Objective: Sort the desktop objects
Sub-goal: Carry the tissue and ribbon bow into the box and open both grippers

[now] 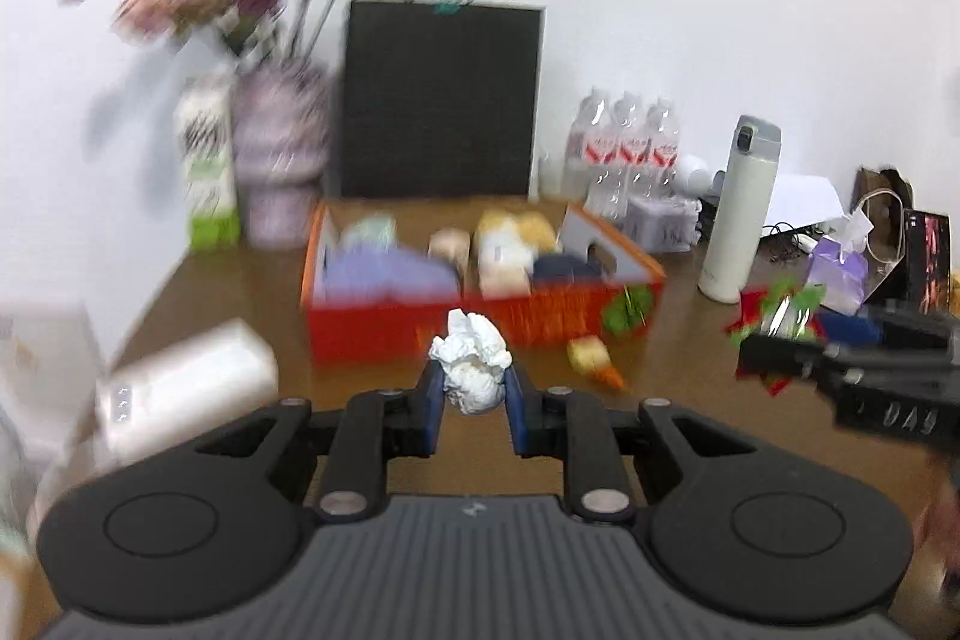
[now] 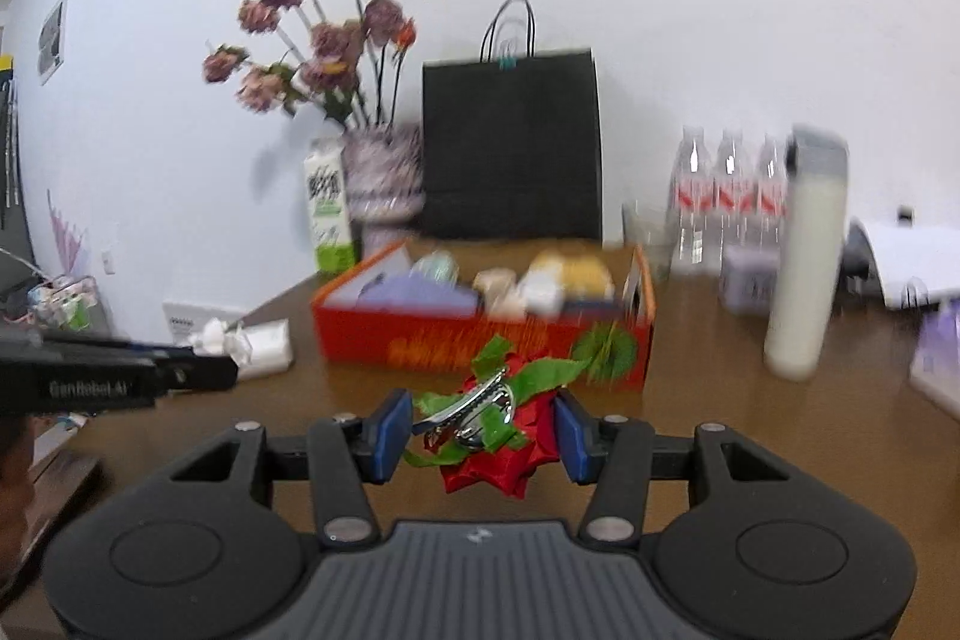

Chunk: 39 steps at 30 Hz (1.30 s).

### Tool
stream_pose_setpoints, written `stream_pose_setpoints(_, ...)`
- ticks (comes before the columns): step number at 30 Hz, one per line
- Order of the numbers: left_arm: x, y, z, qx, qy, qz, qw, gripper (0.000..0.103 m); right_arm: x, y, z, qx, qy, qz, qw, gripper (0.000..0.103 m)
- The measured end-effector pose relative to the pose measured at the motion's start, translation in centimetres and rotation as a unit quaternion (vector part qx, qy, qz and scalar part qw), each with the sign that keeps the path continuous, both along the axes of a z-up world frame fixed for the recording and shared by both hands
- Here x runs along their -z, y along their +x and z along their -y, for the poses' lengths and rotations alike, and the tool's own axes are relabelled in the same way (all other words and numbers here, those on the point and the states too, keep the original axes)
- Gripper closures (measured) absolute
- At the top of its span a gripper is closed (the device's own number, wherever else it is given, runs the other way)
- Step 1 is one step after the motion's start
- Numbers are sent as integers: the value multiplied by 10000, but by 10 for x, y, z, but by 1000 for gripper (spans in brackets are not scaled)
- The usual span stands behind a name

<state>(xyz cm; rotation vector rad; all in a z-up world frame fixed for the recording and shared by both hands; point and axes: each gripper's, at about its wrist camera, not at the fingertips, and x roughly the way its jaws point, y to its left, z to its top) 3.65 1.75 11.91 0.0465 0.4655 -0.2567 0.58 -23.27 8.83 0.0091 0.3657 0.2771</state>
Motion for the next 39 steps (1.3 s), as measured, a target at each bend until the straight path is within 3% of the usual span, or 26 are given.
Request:
stream_pose_setpoints(3, -21, 53, 0, -23, 182, 152, 9997, 81, -23, 52, 4, -36, -49, 164, 9998, 54)
stream_pose_setpoints(7, -37, 139, -2, 145, -149, -344, 9992, 81, -43, 140, 6, -25, -150, -30, 9999, 54)
stream_pose_setpoints(9, -35, 184, 3, 231, -124, -528, 9983, 81, -42, 197, 7, -34, -35, -417, 9991, 54)
stream_pose_setpoints(12, -8, 253, 12, 191, -23, -795, 9966, 80, -16, 286, 5, 3, 220, -1332, 9909, 54)
stream_pose_setpoints(14, 19, 292, 16, 65, -43, -1029, 9947, 80, 7, 327, 0, 430, 54, -1670, 9850, 53)
stream_pose_setpoints(16, 40, 317, 20, -112, 169, -1034, 9944, 74, 26, 351, -8, 699, -320, -1773, 9812, 51)
stream_pose_setpoints(17, 47, 323, 20, -218, 246, -1025, 9942, 61, 32, 358, -12, 713, -513, -1796, 9798, 46)
stream_pose_setpoints(18, 54, 327, 19, -248, 288, -1089, 9933, 34, 39, 365, -14, 713, -644, -1855, 9779, 43)
stream_pose_setpoints(19, 60, 330, 19, -216, 364, -1238, 9914, 20, 40, 369, -12, 753, -603, -1947, 9761, 43)
stream_pose_setpoints(20, 65, 333, 19, -217, 394, -1408, 9890, 15, 39, 370, -6, 759, -445, -1922, 9774, 30)
stream_pose_setpoints(22, 68, 338, 15, -236, 260, -1682, 9851, 15, 42, 369, 4, 775, -250, -1891, 9786, 9)
stream_pose_setpoints(25, 73, 347, 11, -579, 248, -1998, 9778, 14, 48, 375, 13, 783, -17, -1998, 9767, 16)
stream_pose_setpoints(29, 64, 332, 9, -479, 91, -1816, 9822, 15, 45, 376, 11, 875, -35, -2066, 9745, 21)
stream_pose_setpoints(33, 31, 300, 0, -368, -531, -1720, 9830, 8, 23, 342, -7, 844, -496, -1837, 9781, 18)
stream_pose_setpoints(36, 2, 277, 2, -540, -438, -1529, 9858, 3, -1, 316, -10, 777, -561, -1806, 9789, 16)
stream_pose_setpoints(39, -24, 243, -1, -742, -328, -1448, 9861, 0, -20, 281, -8, 1066, -479, -1688, 9787, 15)
